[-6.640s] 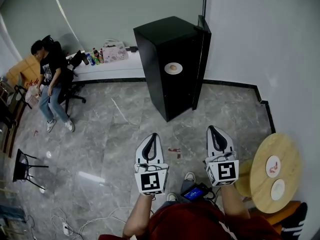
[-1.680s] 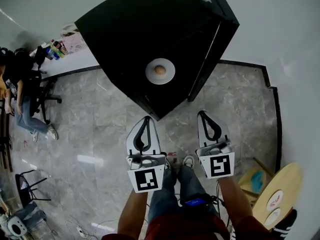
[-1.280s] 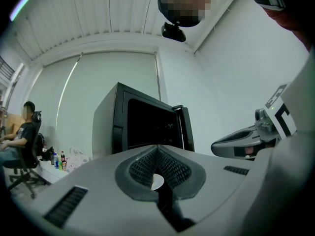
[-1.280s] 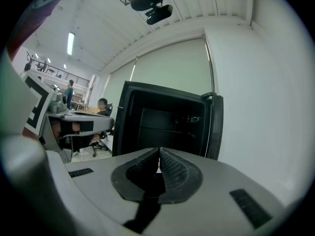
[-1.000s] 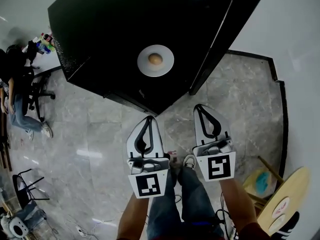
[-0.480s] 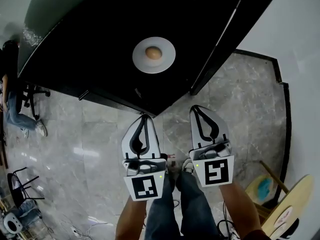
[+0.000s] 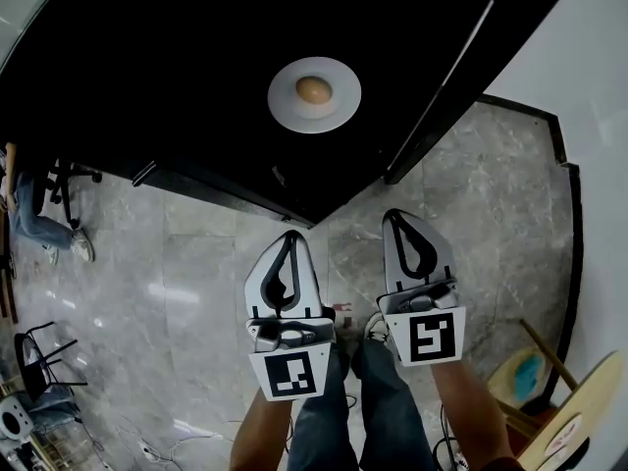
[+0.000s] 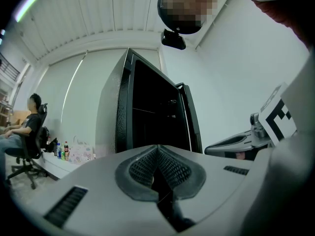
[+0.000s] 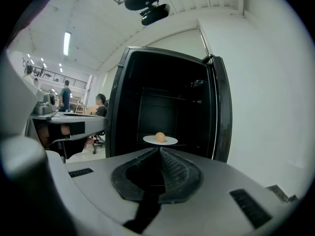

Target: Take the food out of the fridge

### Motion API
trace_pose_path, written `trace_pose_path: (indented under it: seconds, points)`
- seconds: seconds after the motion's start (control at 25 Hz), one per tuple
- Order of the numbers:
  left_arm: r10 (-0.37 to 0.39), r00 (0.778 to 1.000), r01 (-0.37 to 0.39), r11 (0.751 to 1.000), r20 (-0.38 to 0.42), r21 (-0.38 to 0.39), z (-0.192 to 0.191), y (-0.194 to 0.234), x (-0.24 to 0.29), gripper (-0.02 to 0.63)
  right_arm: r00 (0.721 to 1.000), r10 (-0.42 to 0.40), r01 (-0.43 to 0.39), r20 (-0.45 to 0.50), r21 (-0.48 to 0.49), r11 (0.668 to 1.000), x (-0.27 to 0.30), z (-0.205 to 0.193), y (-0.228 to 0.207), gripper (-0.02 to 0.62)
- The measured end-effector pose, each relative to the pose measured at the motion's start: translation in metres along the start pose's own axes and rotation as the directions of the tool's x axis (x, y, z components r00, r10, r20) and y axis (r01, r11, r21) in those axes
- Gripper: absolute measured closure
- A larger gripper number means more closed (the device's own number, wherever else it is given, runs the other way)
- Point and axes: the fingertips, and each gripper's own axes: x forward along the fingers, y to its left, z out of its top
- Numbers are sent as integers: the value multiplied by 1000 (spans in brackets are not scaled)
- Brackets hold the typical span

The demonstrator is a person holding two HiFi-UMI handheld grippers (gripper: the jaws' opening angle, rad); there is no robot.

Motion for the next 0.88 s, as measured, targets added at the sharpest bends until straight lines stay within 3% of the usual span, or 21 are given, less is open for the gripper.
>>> trace_pose_path:
  seconds: [0.44, 0.88]
  points:
    - [12, 1000, -12, 1000, 1, -10, 0, 5, -1, 594, 997, 38, -39, -62, -21, 999, 5, -16, -4, 571]
    - [9, 1000, -9, 1000, 9, -9, 2, 5, 0, 594, 997, 78, -75, -28, 87, 993, 33, -3, -1, 571]
